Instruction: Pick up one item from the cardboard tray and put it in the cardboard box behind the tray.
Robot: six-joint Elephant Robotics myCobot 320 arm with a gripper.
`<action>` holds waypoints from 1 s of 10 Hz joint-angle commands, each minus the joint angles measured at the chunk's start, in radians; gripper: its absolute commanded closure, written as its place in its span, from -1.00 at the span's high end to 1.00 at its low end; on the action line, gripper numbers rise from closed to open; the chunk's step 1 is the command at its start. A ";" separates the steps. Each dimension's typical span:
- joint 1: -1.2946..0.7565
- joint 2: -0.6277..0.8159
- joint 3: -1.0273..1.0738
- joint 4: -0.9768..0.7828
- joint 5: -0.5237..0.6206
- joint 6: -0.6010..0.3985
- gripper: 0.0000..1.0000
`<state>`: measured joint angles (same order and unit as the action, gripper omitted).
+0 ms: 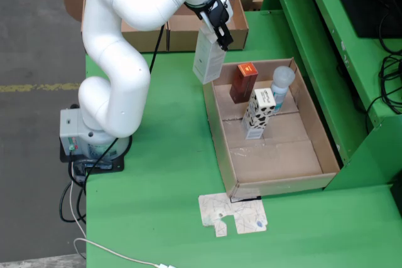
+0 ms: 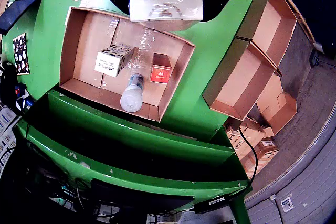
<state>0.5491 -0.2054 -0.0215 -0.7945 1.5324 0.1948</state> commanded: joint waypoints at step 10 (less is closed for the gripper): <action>0.344 -0.018 0.021 0.071 -0.074 0.176 -1.00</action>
<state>0.8252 -0.2545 -0.0215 -0.7316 1.4633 0.3435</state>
